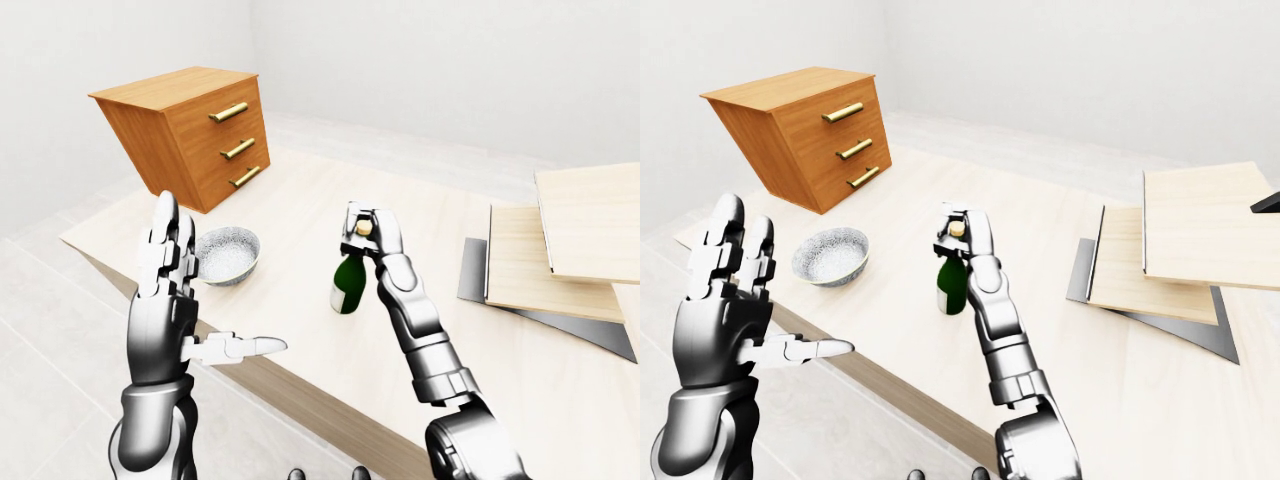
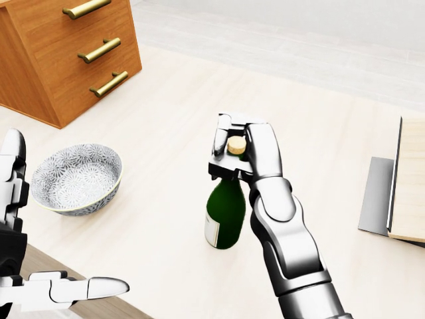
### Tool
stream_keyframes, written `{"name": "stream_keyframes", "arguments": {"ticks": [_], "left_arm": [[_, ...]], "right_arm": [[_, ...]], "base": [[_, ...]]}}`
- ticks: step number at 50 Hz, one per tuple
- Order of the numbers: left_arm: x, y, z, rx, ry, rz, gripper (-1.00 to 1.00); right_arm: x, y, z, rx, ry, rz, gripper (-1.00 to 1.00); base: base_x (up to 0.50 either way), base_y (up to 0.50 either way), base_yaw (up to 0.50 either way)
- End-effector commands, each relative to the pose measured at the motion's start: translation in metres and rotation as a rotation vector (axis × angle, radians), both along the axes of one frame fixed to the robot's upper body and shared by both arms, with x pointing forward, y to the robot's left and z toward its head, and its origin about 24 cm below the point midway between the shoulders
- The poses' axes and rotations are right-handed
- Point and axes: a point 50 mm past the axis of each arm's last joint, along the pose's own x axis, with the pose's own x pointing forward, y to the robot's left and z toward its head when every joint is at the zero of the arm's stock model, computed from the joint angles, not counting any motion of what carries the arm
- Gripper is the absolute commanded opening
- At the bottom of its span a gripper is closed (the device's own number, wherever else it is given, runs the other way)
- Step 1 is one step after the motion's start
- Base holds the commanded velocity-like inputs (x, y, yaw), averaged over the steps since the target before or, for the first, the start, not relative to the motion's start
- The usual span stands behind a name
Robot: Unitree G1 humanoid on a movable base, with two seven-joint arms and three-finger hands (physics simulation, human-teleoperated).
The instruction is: Put the wine bottle on the wine rack.
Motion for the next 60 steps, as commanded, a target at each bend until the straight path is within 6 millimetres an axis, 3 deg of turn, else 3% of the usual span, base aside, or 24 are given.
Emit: {"name": "stream_keyframes", "arguments": {"ticks": [1, 28, 35, 51, 60], "left_arm": [[0.0, 0.0, 0.0, -0.001, 0.002, 0.001, 1.0], [0.002, -0.002, -0.005, -0.002, 0.025, -0.005, 1.0], [0.002, -0.001, -0.006, -0.004, 0.03, -0.006, 1.0], [0.001, 0.0, -0.003, -0.008, 0.015, -0.006, 1.0], [0.005, -0.002, -0.009, -0.008, 0.041, -0.011, 1.0]], "right_arm": [[0.0, -0.003, -0.007, -0.009, 0.026, -0.019, -1.0], [-0.001, -0.006, 0.003, 0.018, -0.014, -0.024, -1.0], [-0.003, -0.013, 0.019, 0.055, -0.076, -0.047, -1.0], [-0.009, -0.03, 0.082, 0.139, -0.312, -0.098, -1.0], [-0.004, -0.039, 0.096, 0.199, -0.333, -0.107, -1.0]], "base": [[0.0, 0.0, 0.0], [0.0, 0.0, 0.0], [0.0, 0.0, 0.0], [0.0, 0.0, 0.0], [0.0, 0.0, 0.0]]}}
